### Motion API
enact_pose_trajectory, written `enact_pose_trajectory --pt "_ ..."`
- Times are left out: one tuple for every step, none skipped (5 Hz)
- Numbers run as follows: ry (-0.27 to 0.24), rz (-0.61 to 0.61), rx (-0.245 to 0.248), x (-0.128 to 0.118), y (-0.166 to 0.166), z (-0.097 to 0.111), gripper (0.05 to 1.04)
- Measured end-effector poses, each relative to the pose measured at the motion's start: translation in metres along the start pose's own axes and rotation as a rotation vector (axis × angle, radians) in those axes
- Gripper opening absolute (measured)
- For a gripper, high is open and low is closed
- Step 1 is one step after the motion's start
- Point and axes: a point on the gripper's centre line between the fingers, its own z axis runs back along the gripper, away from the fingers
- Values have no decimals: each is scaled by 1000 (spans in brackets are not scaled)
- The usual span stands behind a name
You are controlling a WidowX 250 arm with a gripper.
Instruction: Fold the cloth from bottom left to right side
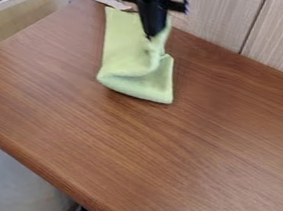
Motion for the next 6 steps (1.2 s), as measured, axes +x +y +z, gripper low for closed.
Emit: enact_pose_trajectory --pt "51 -12 18 1 -5 -24 257" --pt "88 -15 51 -3 -3 -40 530" --pt "95 -10 71 -6 0 -43 833" --pt "96 -23 60 -6 -2 -43 1002" --pt "85 -25 56 -7 -3 -36 1001" --pt "52 -41 47 -6 -3 -15 999"
